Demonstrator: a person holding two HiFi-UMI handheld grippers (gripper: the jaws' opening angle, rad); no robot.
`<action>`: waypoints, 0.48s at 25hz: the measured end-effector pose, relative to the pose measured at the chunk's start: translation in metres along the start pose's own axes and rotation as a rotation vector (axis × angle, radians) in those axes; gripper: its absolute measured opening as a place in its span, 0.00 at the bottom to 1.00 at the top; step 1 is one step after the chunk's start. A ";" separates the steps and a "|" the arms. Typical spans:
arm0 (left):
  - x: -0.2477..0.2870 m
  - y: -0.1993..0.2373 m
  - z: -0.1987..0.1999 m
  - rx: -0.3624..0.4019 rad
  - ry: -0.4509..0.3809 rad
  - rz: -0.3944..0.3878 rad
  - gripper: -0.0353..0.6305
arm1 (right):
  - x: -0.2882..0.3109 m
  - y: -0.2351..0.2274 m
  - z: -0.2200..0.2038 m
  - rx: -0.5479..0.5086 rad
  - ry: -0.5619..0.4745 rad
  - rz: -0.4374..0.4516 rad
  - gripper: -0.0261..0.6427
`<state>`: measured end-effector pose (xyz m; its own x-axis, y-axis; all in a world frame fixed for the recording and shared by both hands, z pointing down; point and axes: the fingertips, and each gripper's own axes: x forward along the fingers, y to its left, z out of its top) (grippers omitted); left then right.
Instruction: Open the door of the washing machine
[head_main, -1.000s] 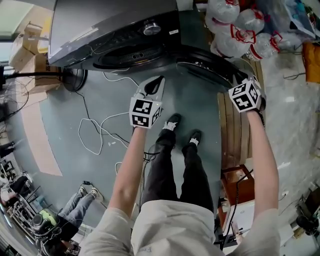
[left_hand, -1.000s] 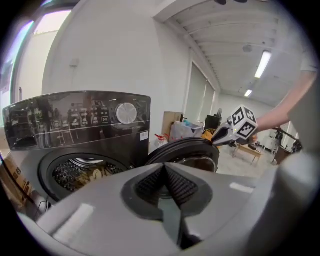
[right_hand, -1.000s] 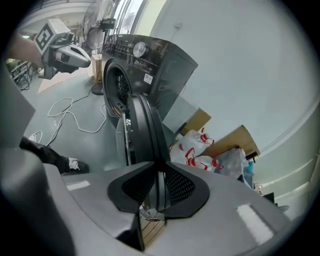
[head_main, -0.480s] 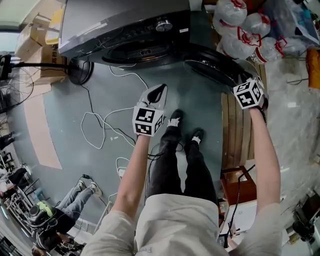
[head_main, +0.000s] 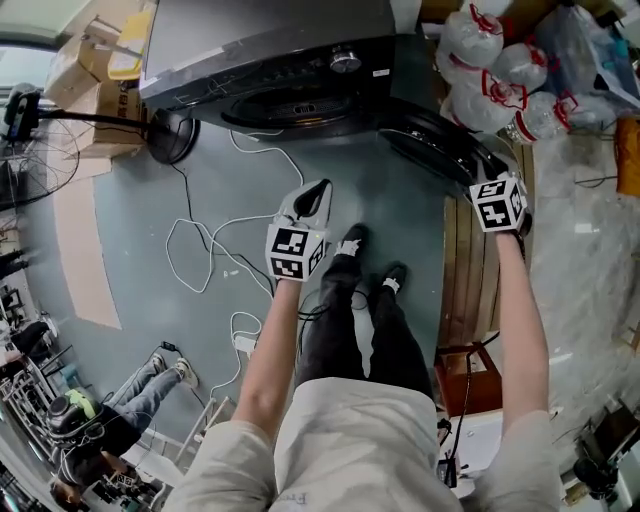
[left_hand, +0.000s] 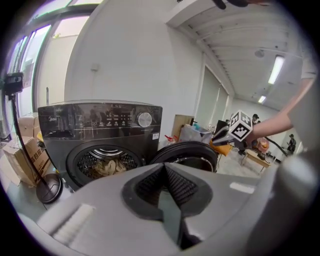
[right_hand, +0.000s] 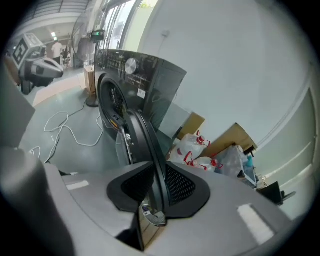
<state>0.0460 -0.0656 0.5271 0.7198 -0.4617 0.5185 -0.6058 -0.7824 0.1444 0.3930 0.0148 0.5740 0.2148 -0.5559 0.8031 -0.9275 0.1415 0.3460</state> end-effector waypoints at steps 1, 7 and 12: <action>-0.005 0.001 0.001 -0.010 -0.003 0.010 0.14 | -0.007 0.007 0.007 0.018 -0.025 0.007 0.13; -0.043 -0.001 0.012 -0.056 -0.025 0.078 0.14 | -0.059 0.066 0.056 0.082 -0.163 0.079 0.13; -0.080 -0.006 0.026 -0.085 -0.069 0.138 0.14 | -0.107 0.112 0.091 0.281 -0.272 0.181 0.13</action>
<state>0.0007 -0.0352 0.4629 0.6473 -0.5927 0.4793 -0.7252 -0.6724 0.1480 0.2384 0.0159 0.4825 -0.0121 -0.7434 0.6688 -0.9982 0.0483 0.0356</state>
